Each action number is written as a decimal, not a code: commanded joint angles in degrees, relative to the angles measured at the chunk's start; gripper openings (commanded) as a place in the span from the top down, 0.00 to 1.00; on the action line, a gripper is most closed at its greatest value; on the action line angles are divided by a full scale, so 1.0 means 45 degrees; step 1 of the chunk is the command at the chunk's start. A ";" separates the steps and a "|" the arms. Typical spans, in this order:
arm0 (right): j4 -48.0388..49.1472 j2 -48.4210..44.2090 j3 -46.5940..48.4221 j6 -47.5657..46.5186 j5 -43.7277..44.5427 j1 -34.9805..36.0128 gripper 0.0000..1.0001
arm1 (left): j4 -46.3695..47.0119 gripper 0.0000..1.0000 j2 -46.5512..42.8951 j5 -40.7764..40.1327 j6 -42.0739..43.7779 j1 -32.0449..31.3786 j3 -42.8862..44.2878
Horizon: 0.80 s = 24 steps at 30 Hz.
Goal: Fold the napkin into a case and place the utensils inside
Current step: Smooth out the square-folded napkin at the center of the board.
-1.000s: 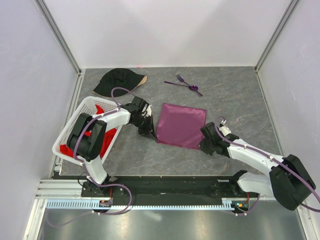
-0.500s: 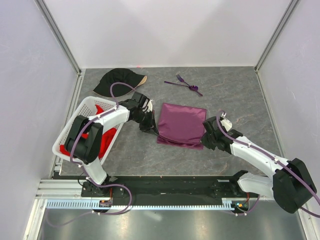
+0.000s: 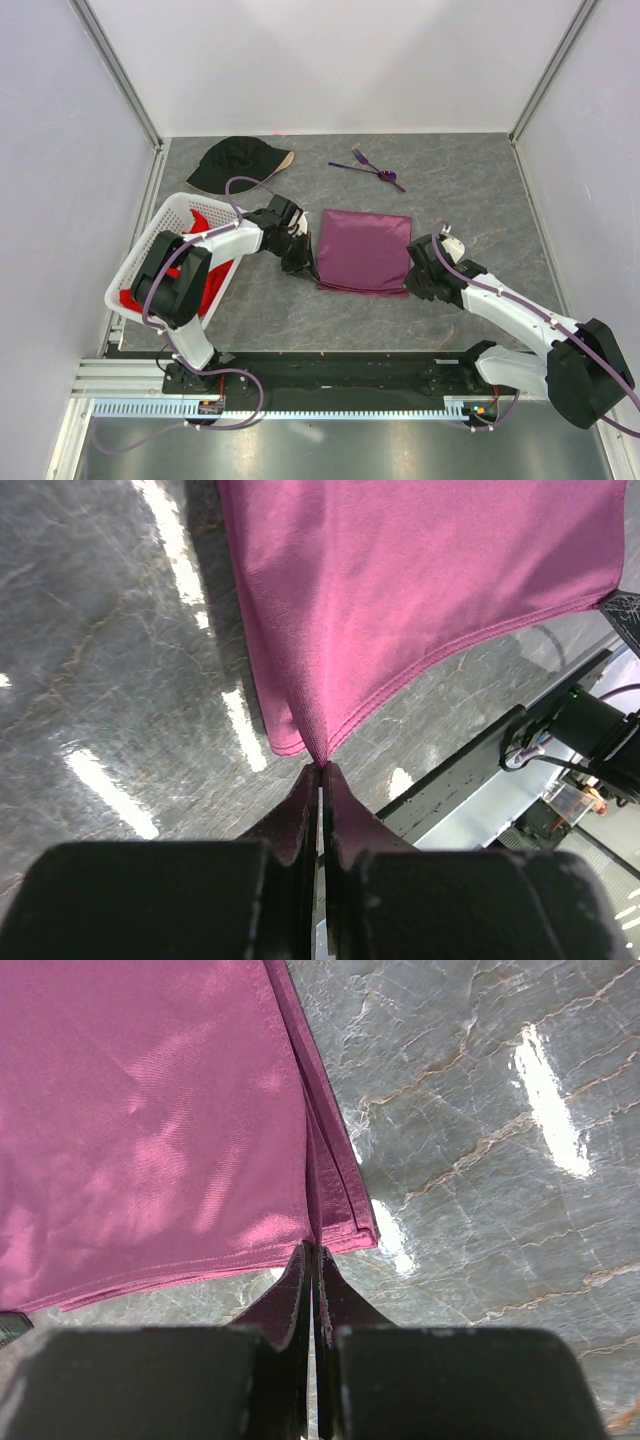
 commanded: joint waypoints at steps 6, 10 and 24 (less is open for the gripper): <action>-0.0506 0.0026 0.0655 -0.0656 0.0658 -0.0038 1.00 | 0.0908 0.97 -0.0022 0.0327 -0.0668 -0.0295 -0.0304; -0.0448 -0.0053 0.0030 -0.0441 0.0794 -0.0058 1.00 | 0.1200 0.97 0.0056 0.0308 -0.0844 -0.0451 -0.0675; -0.0546 0.0554 -0.0050 -0.0890 0.1303 -0.0038 1.00 | 0.1671 0.96 0.0077 0.0288 -0.1156 -0.0803 -0.1125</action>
